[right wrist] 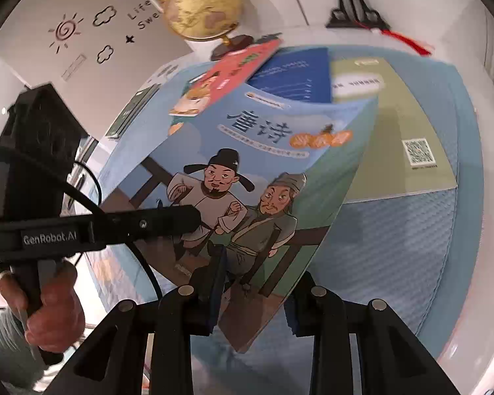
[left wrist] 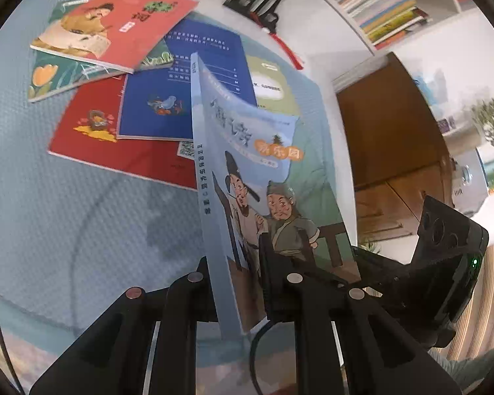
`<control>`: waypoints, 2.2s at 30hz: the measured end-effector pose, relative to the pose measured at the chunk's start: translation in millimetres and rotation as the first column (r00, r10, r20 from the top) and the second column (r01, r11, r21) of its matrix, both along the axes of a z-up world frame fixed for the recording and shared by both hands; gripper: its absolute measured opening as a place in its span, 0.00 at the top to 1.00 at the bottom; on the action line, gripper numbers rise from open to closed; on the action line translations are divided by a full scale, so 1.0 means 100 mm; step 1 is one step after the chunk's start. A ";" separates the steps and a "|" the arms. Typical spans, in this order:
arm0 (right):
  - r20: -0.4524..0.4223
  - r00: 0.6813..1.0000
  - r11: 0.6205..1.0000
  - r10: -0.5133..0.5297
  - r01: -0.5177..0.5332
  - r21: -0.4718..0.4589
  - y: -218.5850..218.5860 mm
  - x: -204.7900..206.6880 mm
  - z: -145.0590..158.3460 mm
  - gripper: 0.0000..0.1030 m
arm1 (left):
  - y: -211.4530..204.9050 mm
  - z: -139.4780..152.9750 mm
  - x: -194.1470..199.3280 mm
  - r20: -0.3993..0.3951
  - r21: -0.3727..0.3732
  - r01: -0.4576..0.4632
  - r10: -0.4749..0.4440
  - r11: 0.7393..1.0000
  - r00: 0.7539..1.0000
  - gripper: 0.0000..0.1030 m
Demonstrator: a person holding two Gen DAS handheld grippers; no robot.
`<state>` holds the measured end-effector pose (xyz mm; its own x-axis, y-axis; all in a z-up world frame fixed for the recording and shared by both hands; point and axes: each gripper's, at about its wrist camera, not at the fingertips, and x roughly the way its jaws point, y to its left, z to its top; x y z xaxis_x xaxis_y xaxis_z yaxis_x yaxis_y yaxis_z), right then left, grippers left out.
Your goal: Organize books
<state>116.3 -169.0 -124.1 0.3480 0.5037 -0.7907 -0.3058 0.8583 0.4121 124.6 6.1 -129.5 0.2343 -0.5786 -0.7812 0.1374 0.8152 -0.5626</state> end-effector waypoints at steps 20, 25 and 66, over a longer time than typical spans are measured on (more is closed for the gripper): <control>0.159 0.987 1.000 -0.003 -0.001 0.022 2.56 -0.31 0.52 0.71 | 2.53 0.55 -0.32 0.170 0.004 -0.040 0.039 0.999 0.985 0.88; 0.197 0.980 0.999 0.037 -0.042 0.022 3.22 -0.06 0.65 0.71 | 3.15 0.69 -0.18 0.213 0.010 -0.089 0.085 0.996 0.973 0.88; 0.010 1.000 1.000 0.026 -0.026 0.017 6.05 2.85 -0.10 0.66 | 6.36 -0.21 2.21 0.015 0.000 -0.407 0.407 0.913 0.913 0.74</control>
